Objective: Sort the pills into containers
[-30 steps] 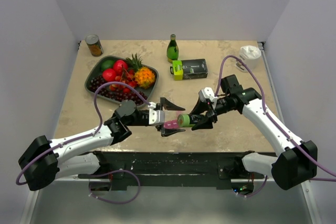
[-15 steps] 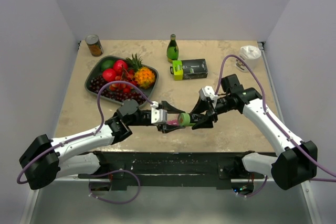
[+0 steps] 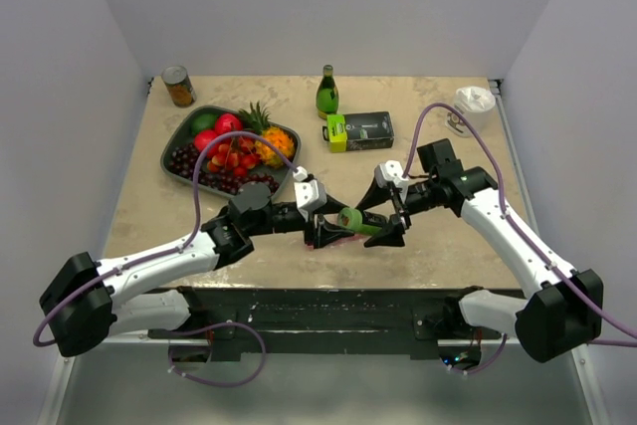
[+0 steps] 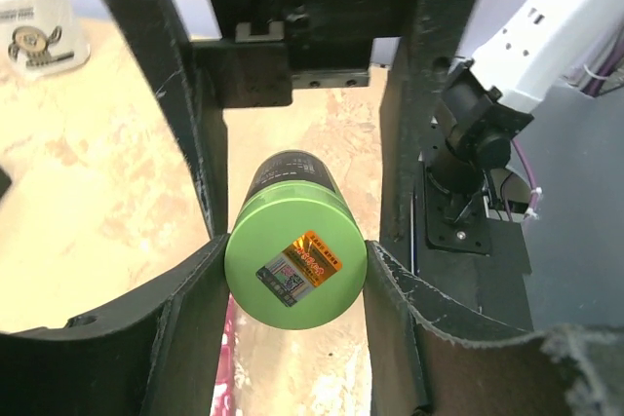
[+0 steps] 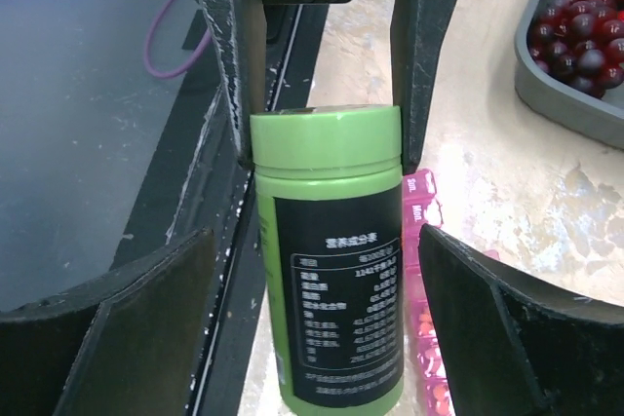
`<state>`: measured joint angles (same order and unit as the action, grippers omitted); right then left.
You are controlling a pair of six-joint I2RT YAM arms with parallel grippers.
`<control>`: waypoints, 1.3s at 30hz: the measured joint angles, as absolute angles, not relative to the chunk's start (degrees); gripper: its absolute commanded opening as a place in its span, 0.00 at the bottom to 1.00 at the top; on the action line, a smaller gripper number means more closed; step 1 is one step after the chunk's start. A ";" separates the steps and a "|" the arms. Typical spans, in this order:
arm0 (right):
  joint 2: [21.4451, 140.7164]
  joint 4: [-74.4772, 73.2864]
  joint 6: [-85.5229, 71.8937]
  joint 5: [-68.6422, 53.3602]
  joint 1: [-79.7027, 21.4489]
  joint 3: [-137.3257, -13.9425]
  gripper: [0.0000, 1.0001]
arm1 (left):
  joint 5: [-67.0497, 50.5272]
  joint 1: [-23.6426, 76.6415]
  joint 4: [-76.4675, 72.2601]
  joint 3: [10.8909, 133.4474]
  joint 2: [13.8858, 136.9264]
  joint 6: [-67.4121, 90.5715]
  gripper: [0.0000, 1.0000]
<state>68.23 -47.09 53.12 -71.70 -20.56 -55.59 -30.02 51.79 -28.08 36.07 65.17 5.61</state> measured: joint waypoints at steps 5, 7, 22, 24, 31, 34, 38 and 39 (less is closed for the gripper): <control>68.07 -44.88 50.46 -69.34 -20.75 -55.59 0.87 | -26.28 51.83 -24.14 37.80 65.52 7.88 0.00; 68.05 -43.40 48.77 -68.14 -20.95 -55.59 0.87 | -25.21 51.83 -23.75 38.30 65.52 8.19 0.00; 68.07 -37.56 43.38 -65.58 -22.17 -54.94 0.33 | -24.03 51.83 -24.86 39.00 65.49 12.40 0.00; 68.07 -37.65 43.53 -65.87 -22.24 -54.94 0.15 | -24.16 51.77 -25.36 39.00 65.41 12.93 0.00; 68.07 -39.48 44.58 -67.05 -22.22 -55.31 0.00 | -25.45 50.85 -27.55 37.95 65.34 15.51 0.55; 68.07 -39.55 44.86 -67.07 -22.26 -55.59 0.00 | -27.73 49.54 -28.47 37.58 65.17 15.94 0.84; 68.05 -40.80 45.28 -67.00 -22.44 -55.70 0.00 | -29.98 47.37 -28.53 37.56 61.65 13.65 0.91; 68.05 -41.06 45.45 -67.00 -22.44 -55.70 0.00 | -30.57 46.98 -28.36 37.56 60.18 12.10 0.92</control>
